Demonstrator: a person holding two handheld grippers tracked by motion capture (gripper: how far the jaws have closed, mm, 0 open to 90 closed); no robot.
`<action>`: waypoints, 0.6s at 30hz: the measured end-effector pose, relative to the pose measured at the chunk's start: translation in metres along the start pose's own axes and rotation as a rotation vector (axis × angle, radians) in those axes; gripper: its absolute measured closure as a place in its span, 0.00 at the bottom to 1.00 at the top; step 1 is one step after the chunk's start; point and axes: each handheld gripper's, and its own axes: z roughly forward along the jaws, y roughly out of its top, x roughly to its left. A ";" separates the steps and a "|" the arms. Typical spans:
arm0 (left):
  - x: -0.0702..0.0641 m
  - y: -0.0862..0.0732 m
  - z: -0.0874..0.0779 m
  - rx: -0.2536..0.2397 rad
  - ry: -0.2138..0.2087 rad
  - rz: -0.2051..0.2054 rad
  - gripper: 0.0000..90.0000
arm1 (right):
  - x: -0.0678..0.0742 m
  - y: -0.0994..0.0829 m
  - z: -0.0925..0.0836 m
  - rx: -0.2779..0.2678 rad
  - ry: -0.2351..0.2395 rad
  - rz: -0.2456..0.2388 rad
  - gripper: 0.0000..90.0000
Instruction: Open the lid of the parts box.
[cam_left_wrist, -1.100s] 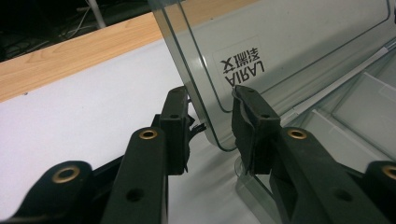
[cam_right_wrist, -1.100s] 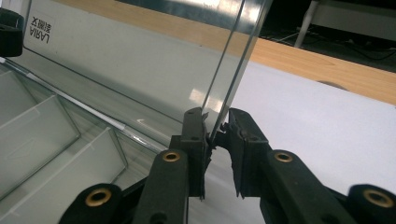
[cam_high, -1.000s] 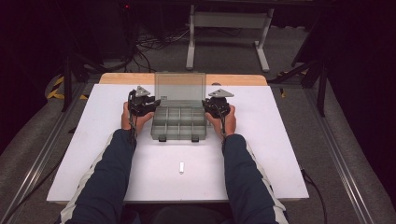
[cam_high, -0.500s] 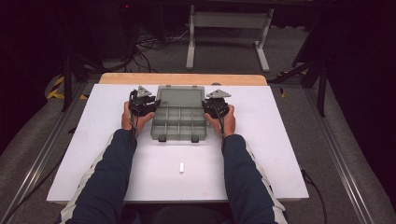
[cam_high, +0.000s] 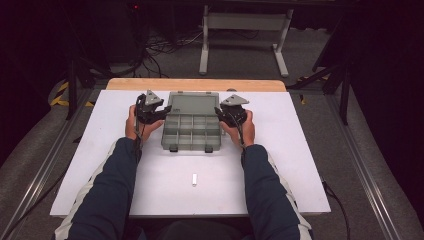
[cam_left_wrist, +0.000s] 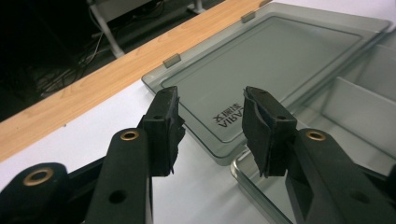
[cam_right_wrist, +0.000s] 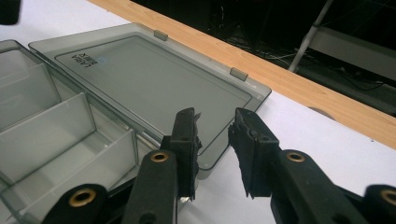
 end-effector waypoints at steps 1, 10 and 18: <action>0.000 0.000 -0.003 -0.001 0.004 0.018 0.63 | 0.000 0.000 -0.001 0.004 0.003 -0.004 0.78; -0.009 0.004 -0.024 -0.032 -0.024 0.089 0.59 | 0.002 0.006 -0.016 -0.030 0.038 -0.017 0.76; -0.019 0.005 -0.044 -0.071 -0.042 0.127 0.51 | 0.004 0.006 -0.034 -0.061 0.069 -0.034 0.74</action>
